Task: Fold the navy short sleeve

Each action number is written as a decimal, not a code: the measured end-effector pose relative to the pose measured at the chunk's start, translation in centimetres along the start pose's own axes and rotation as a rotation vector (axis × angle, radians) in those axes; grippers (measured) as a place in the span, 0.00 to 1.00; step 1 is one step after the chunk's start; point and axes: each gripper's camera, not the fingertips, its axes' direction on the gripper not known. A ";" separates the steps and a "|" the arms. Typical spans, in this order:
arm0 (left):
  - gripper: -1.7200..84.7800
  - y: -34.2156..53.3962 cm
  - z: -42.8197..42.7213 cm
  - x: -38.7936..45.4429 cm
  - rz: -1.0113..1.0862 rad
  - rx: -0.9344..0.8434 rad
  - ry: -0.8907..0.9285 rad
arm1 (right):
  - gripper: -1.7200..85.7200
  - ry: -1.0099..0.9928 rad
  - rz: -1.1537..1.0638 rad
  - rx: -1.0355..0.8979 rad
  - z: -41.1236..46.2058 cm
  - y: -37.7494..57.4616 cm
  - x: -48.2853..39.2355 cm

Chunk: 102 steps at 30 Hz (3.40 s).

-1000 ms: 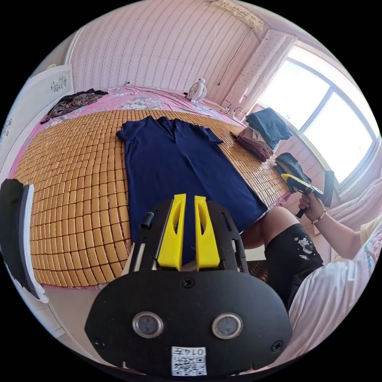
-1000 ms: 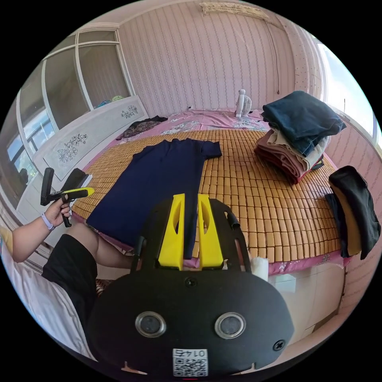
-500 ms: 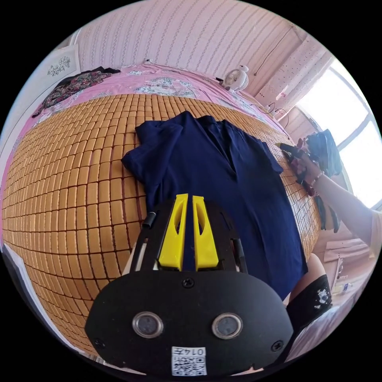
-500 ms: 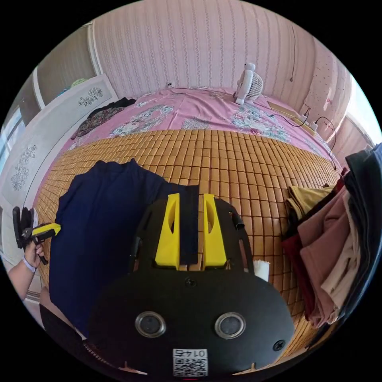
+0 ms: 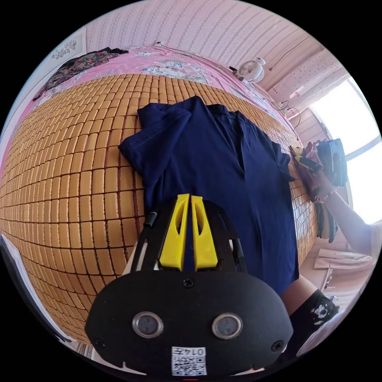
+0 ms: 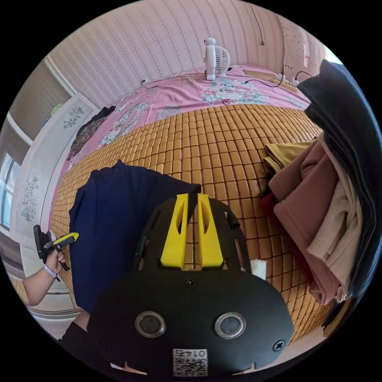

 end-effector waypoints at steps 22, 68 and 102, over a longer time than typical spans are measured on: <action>0.08 -3.1 -5.9 -3.3 -0.261 0.175 0.042 | 0.07 0.179 -0.237 -0.128 -1.9 -4.4 -12.3; 0.09 3.4 -11.3 -14.6 -0.454 0.254 0.055 | 0.11 -0.249 -1.212 -0.282 12.2 -11.8 -63.6; 0.08 2.7 -11.4 -4.9 0.027 0.144 0.123 | 0.11 -0.273 -0.393 -0.045 3.2 -9.7 -34.6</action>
